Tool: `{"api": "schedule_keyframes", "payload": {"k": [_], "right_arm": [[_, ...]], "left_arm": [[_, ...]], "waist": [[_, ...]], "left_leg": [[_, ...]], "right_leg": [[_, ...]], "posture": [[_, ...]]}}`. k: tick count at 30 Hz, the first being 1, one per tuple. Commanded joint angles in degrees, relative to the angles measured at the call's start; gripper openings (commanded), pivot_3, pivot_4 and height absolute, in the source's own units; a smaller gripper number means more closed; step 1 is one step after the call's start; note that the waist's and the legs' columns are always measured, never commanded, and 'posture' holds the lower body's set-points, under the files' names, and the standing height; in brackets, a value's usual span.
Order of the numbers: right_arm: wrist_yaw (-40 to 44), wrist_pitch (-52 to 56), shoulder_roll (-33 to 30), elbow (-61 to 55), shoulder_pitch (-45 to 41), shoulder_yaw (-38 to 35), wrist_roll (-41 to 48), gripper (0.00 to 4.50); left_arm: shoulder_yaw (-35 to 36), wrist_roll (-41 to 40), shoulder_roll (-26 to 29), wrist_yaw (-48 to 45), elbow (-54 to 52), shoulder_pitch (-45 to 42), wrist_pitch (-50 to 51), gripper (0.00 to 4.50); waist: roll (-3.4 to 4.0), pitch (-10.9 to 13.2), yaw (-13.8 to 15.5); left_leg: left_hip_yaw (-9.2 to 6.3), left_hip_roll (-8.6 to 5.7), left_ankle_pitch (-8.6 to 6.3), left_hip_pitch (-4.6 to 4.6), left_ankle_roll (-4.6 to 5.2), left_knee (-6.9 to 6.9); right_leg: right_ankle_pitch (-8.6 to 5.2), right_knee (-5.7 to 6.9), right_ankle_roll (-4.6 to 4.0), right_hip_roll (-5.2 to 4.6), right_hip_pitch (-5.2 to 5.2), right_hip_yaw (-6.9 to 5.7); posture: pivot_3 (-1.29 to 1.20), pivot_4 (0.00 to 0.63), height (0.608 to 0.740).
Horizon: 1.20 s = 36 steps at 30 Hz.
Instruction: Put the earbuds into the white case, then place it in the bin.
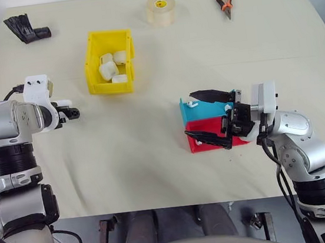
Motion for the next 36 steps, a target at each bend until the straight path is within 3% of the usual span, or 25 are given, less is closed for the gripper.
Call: {"api": "schedule_keyframes", "payload": {"k": [1,8,12,16,19,22,26,31,36], "right_arm": [[-0.44,-1.07,0.45,-1.33,-0.24,-0.47,0.52,4.5],[-0.41,-1.0,-0.36,-1.47,0.45,-1.22,0.39,4.5],[-0.17,-0.79,-1.61,-1.18,0.45,-2.36,0.55,4.5],[-0.92,-0.36,-3.58,-0.93,1.16,-5.03,0.88,4.5],[-0.58,-1.11,-5.57,0.07,2.97,-7.09,-0.28,4.5],[-1.08,-2.41,-7.75,-0.04,5.15,-9.23,-2.32,4.5],[-5.74,-2.11,-9.04,-1.76,7.42,-14.9,-2.65,4.5],[-6.47,-0.45,-12.18,-6.87,16.39,-21.93,-1.89,4.5],[-5.26,1.96,-15.91,-11.61,27.39,-32.42,-0.98,4.5]], "left_arm": [[1.1,0.72,0.06,0.22,-1.2,0.95,0.8,2.79],[10.35,-4.75,-1.24,-5.64,-9.8,7.96,-8.06,2.79],[15.52,-12.02,-2.23,-19.22,-20.27,18.82,-25.89,2.79],[17.03,-14.58,-9.99,-27.36,-27.9,29.72,-50.16,2.79],[12.63,-14.12,-15.58,-32.9,-29.9,34.86,-64.53,2.79],[7.93,-14.75,-20.23,-35.66,-29.33,36.79,-71.41,2.79],[-1.89,-12.2,-22.37,-48.19,-23.91,38.38,-86.77,2.79],[-8.98,-12.69,-30.15,-52.07,-15.73,32.4,-98.2,2.79],[-13.89,-18.24,-35.42,-61.88,-8.81,25.99,-100.82,2.79]], "waist": [[0.0,0.0,-0.02],[0.0,0.0,-0.07],[0.0,0.0,0.01],[0.0,0.0,0.42],[-0.01,0.0,1.0],[-0.01,0.0,1.6],[0.02,-0.02,1.58],[0.04,-0.03,2.25],[0.06,-0.05,2.88]], "left_leg": [[0.01,0.0,0.0,0.0,0.0,0.0],[0.02,0.03,0.0,-0.01,-0.01,0.01],[0.04,0.06,0.0,-0.06,-0.01,0.01],[0.06,0.05,0.0,-0.09,-0.01,0.01],[0.06,0.01,-0.02,-0.07,0.02,0.02],[0.26,-0.03,-0.04,-0.06,0.07,0.04],[0.65,-0.02,-0.07,-0.01,0.12,0.05],[0.66,-0.02,-0.1,0.0,0.2,0.11],[0.78,-0.06,-0.16,0.06,0.33,0.16]], "right_leg": [[0.0,0.0,0.0,0.0,0.0,0.0],[0.0,0.04,0.0,0.0,-0.04,0.0],[0.0,0.0,0.0,-0.06,-0.09,0.0],[0.02,-0.09,-0.04,-0.18,-0.08,-0.05],[0.04,-0.14,-0.06,-0.24,0.0,-0.12],[0.04,-0.17,-0.06,-0.24,0.06,-0.14],[0.05,-0.17,-0.05,-0.21,0.09,-0.12],[0.06,-0.21,-0.03,-0.17,0.19,-0.11],[0.09,-0.26,0.04,-0.15,0.25,0.0]], "posture": [[0.0,0.15,0.74],[0.0,0.15,0.74],[0.0,0.15,0.74],[0.0,0.15,0.74],[0.0,0.15,0.74],[0.0,0.15,0.74],[0.0,0.15,0.74],[0.0,0.15,0.74],[0.0,0.15,0.74]]}}
